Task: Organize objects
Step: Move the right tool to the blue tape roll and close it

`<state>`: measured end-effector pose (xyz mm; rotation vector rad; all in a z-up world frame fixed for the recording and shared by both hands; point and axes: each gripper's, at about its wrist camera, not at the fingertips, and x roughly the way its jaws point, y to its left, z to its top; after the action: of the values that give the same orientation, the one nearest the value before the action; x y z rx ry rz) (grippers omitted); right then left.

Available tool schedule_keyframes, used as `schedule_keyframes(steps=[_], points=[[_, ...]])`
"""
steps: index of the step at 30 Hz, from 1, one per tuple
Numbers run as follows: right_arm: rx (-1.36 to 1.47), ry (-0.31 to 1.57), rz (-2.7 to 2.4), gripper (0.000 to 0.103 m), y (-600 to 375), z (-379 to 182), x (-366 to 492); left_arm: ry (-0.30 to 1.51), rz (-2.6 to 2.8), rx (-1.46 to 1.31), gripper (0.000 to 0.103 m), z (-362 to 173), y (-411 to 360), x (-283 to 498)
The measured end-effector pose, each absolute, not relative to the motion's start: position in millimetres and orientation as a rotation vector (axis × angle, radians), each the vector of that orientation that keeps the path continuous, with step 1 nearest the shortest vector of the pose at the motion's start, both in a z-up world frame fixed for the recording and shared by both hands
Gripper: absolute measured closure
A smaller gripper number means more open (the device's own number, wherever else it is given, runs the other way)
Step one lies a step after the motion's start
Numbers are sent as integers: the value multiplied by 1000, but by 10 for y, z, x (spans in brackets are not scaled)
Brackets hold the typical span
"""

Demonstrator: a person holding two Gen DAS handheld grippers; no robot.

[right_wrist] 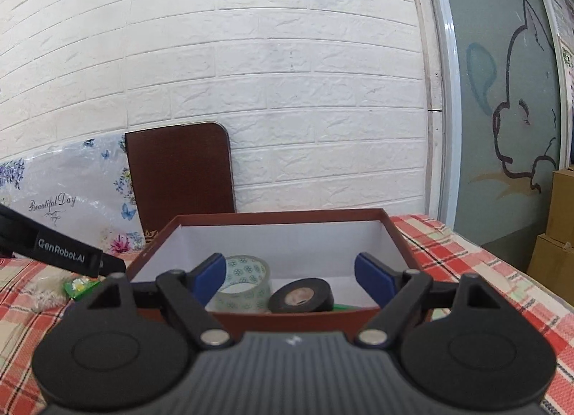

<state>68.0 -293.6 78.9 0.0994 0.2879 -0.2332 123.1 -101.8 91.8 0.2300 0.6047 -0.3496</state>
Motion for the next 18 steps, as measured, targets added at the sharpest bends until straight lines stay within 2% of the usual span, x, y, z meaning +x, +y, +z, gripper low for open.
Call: schedule_keyframes(steps=[9, 12, 18], points=[[3, 290, -62, 22, -2165, 987, 721, 613, -236, 155, 50, 837, -237, 1329], [-23, 293, -8, 22, -1926, 1019, 779, 612, -194, 131, 42, 783, 16, 1365], [-27, 367, 102, 24, -1538, 904, 929, 637, -75, 46, 39, 440, 714, 1473]])
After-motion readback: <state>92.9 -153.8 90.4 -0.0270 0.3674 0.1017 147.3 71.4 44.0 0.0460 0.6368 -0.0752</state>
